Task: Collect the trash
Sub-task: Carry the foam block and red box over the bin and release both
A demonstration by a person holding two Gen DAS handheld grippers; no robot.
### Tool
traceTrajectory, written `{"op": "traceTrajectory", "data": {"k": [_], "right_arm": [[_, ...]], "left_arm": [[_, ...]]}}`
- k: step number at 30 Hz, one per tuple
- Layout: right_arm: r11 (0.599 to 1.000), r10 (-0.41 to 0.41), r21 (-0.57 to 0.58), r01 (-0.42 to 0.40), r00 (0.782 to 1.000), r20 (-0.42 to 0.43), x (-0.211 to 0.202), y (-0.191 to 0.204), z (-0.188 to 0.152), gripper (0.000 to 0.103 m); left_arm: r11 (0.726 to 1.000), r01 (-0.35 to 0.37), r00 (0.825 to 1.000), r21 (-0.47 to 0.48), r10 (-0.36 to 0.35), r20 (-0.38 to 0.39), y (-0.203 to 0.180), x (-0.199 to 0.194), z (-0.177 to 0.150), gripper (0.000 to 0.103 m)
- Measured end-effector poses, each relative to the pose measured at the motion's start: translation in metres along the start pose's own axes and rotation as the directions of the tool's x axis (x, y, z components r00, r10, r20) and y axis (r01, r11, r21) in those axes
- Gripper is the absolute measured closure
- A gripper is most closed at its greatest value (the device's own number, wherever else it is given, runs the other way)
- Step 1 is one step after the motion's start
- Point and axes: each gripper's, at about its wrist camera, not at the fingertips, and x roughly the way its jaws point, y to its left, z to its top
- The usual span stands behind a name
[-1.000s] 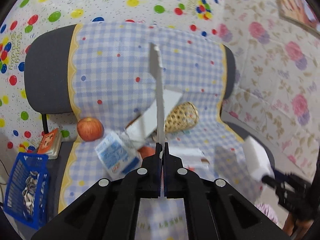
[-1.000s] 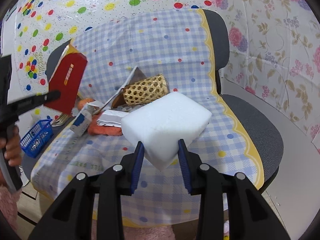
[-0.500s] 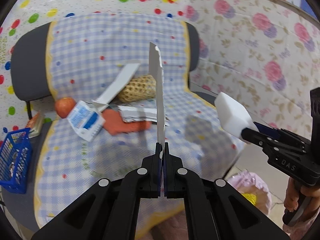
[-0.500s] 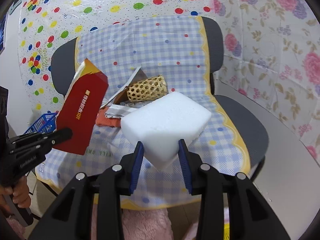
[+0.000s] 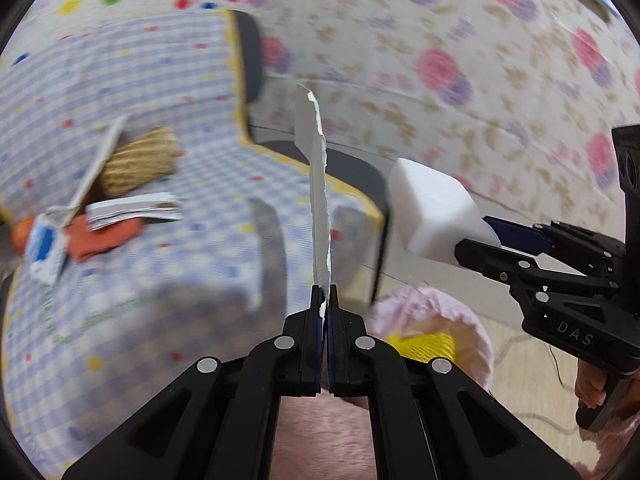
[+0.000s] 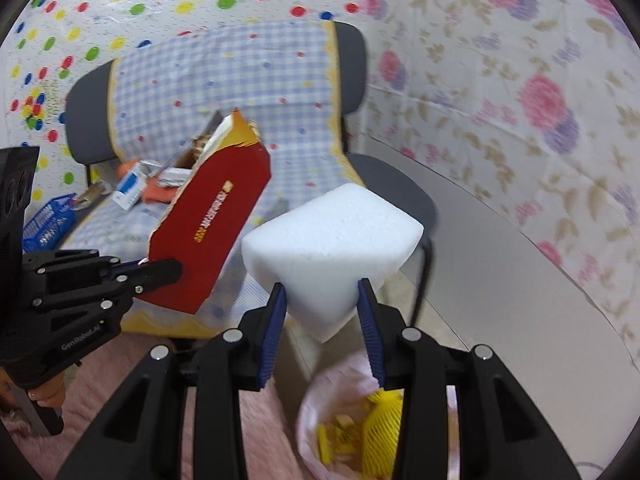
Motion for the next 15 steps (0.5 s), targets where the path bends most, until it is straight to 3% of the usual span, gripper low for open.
{"op": "traceTrajectory", "data": {"k": [7, 15], "right_arm": [[0.993, -0.085, 0.069, 0.091, 0.994, -0.074, -0.011, -0.038, -0.035, 0.066], [0.984, -0.102, 0.128, 0.124, 0.981, -0.164, 0.000, -0.066, -0.068, 0.066]], "left_arm": [[0.989, 0.114, 0.990, 0.093, -0.105, -0.094, -0.044, 0.030, 0.001, 0.101], [0.971, 0.208, 0.963, 0.116, -0.183, -0.196, -0.079, 0.066, 0.001, 0.101]]}}
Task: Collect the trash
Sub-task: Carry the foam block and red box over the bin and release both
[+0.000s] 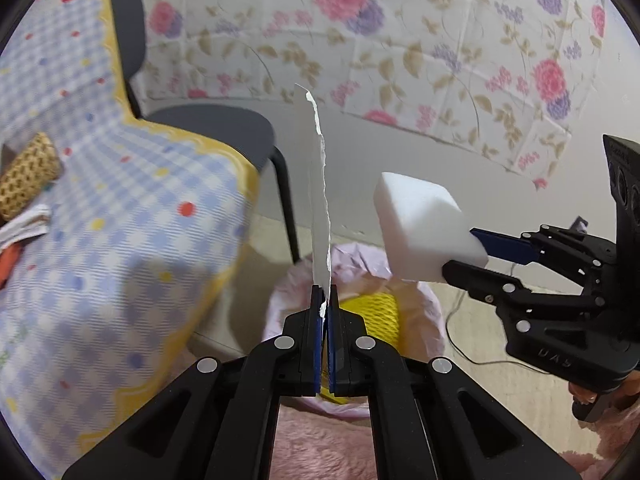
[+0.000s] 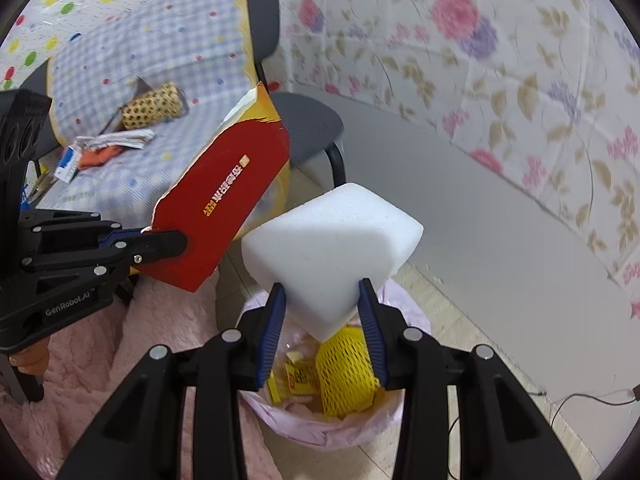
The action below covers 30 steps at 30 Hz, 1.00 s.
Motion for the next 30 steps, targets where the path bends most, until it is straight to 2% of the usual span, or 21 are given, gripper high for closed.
{"op": "traceTrajectory", "data": {"k": [4, 7, 9, 11, 17, 23, 30], "right_arm": [[1.000, 0.014, 0.023, -0.013, 0.999, -0.037, 0.012, -0.010, -0.006, 0.065], [0.999, 0.027, 0.030, -0.025, 0.998, -0.062, 0.020, -0.016, -0.007, 0.060], [0.999, 0.018, 0.038, -0.015, 0.997, -0.072, 0.024, -0.020, -0.009, 0.053], [0.999, 0.013, 0.051, -0.009, 0.997, -0.080, 0.027, -0.024, -0.009, 0.049], [0.997, 0.020, 0.080, -0.016, 0.999, -0.048, 0.021, -0.031, -0.006, 0.048], [0.994, 0.067, 0.080, -0.070, 0.997, 0.038, 0.006, -0.019, 0.012, 0.048], [0.988, 0.153, 0.004, -0.154, 0.983, 0.106, -0.004, 0.021, 0.040, 0.048]], "left_arm": [[1.000, 0.018, 0.999, -0.009, -0.018, -0.042, -0.004, 0.016, 0.000, 0.100], [1.000, 0.021, 0.999, -0.020, -0.022, -0.048, -0.005, 0.023, 0.005, 0.097], [0.999, 0.026, 0.998, -0.035, -0.028, -0.056, -0.004, 0.027, 0.008, 0.089], [0.998, 0.021, 0.998, -0.052, -0.023, -0.050, 0.000, 0.027, 0.009, 0.066], [0.995, -0.030, 0.999, -0.098, 0.027, -0.027, 0.015, 0.014, 0.007, 0.052], [0.982, -0.113, 0.993, -0.151, 0.116, 0.010, 0.034, -0.017, -0.007, 0.052], [0.959, -0.188, 0.973, -0.212, 0.210, 0.090, 0.058, -0.064, -0.023, 0.049]]}}
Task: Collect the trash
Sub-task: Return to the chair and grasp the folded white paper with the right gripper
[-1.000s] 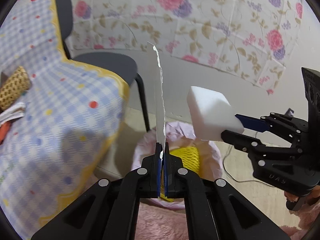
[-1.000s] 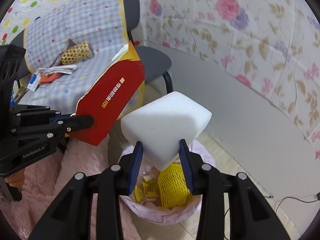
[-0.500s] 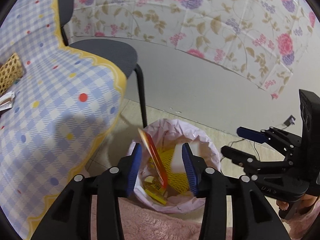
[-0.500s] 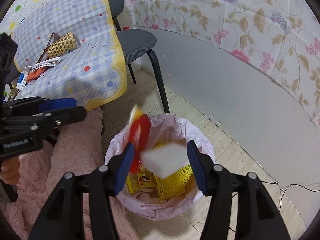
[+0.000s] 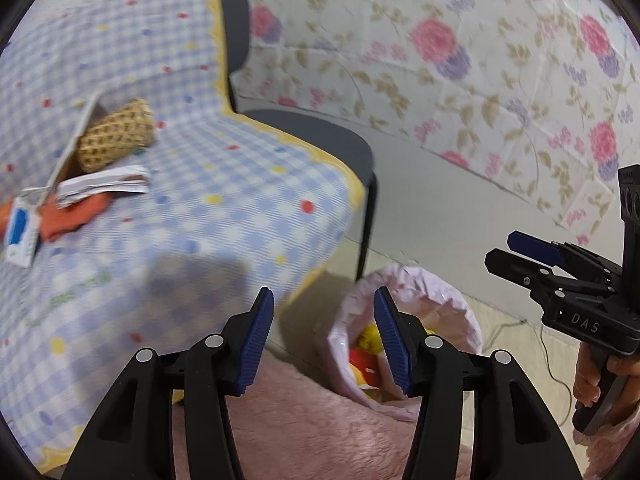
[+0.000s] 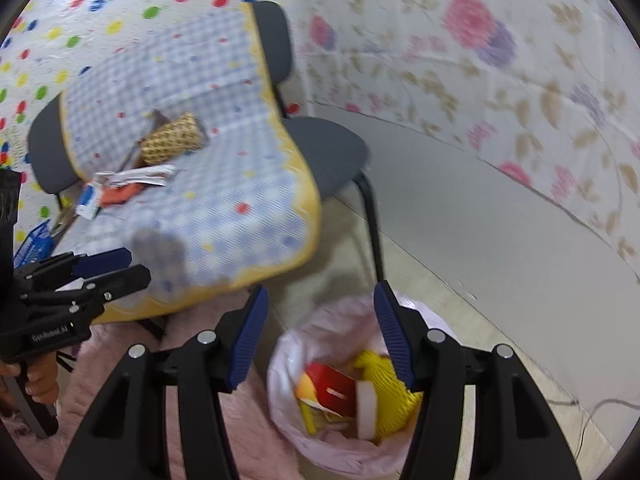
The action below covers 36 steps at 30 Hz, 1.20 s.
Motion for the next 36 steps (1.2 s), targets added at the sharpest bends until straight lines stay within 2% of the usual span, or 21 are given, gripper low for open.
{"op": "traceTrajectory", "data": {"k": [2, 8, 14, 18, 20, 23, 26, 31, 34, 36], "right_arm": [[0.999, 0.024, -0.027, -0.023, 1.000, 0.012, 0.002, 0.015, 0.009, 0.048], [0.989, 0.100, -0.115, -0.096, 0.995, 0.026, 0.014, 0.059, 0.031, 0.048], [0.965, 0.156, -0.213, -0.150, 0.988, 0.008, 0.038, 0.107, 0.048, 0.048], [0.946, 0.193, -0.265, -0.187, 0.981, -0.002, 0.055, 0.137, 0.057, 0.048], [0.937, 0.215, -0.281, -0.209, 0.977, -0.010, 0.064, 0.151, 0.063, 0.048], [0.926, 0.240, -0.295, -0.235, 0.971, -0.018, 0.075, 0.166, 0.070, 0.048], [0.911, 0.270, -0.316, -0.265, 0.962, -0.030, 0.087, 0.186, 0.077, 0.048], [0.882, 0.300, -0.369, -0.292, 0.953, -0.038, 0.110, 0.218, 0.089, 0.048], [0.864, 0.312, -0.401, -0.303, 0.949, -0.046, 0.128, 0.235, 0.097, 0.048], [0.853, 0.305, -0.428, -0.297, 0.951, -0.054, 0.140, 0.246, 0.101, 0.054]], "left_arm": [[0.999, -0.022, 1.000, -0.028, 0.023, 0.020, 0.013, -0.009, 0.000, 0.044], [0.989, -0.094, 0.993, -0.115, 0.101, 0.063, 0.053, -0.031, -0.003, 0.043], [0.957, -0.201, 0.973, -0.208, 0.220, 0.072, 0.100, -0.049, -0.009, 0.039], [0.918, -0.289, 0.945, -0.272, 0.318, 0.072, 0.136, -0.062, -0.011, 0.036], [0.889, -0.341, 0.924, -0.305, 0.377, 0.068, 0.154, -0.068, -0.012, 0.028], [0.853, -0.392, 0.899, -0.345, 0.435, 0.054, 0.175, -0.076, -0.016, 0.028], [0.831, -0.416, 0.887, -0.370, 0.461, 0.037, 0.189, -0.083, -0.021, 0.028], [0.790, -0.476, 0.855, -0.387, 0.519, 0.006, 0.212, -0.088, -0.025, 0.028], [0.770, -0.488, 0.846, -0.411, 0.533, -0.008, 0.227, -0.087, -0.026, 0.028], [0.760, -0.494, 0.841, -0.422, 0.540, -0.012, 0.236, -0.085, -0.026, 0.028]]}}
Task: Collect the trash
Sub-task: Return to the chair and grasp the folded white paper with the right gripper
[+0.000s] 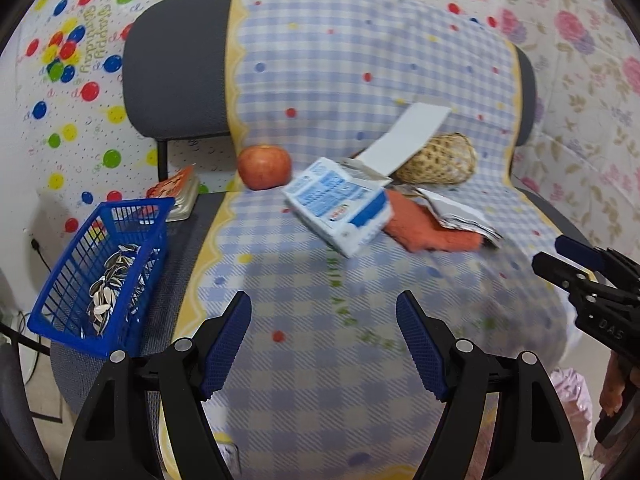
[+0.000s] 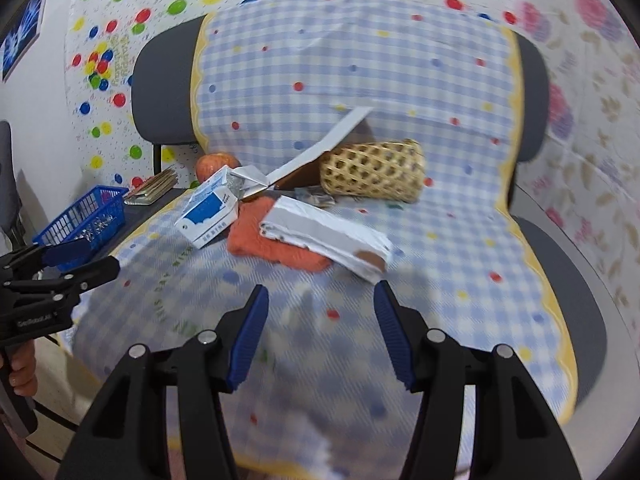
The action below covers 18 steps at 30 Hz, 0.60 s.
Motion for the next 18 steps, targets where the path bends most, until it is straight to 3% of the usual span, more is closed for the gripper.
{"op": "traceTrajectory", "data": {"k": [2, 6, 12, 18], "right_arm": [[0.999, 0.008, -0.038, -0.008, 1.000, -0.012, 0.016, 0.003, 0.007, 0.062], [0.994, 0.014, -0.109, -0.020, 0.999, -0.050, 0.045, 0.010, 0.020, 0.062], [0.968, -0.043, -0.252, 0.021, 0.996, -0.081, 0.078, 0.028, 0.028, 0.061], [0.943, -0.072, -0.329, 0.048, 0.995, -0.062, 0.097, 0.038, 0.036, 0.061]], "left_arm": [[1.000, -0.008, 1.000, -0.012, 0.008, -0.001, 0.005, 0.007, 0.004, 0.028], [1.000, -0.007, 1.000, -0.023, 0.006, -0.007, 0.009, 0.020, 0.011, 0.028], [1.000, 0.005, 1.000, -0.014, -0.005, -0.031, 0.007, 0.034, 0.017, 0.028], [1.000, 0.008, 0.999, -0.019, -0.009, -0.042, 0.007, 0.039, 0.017, 0.028]]}}
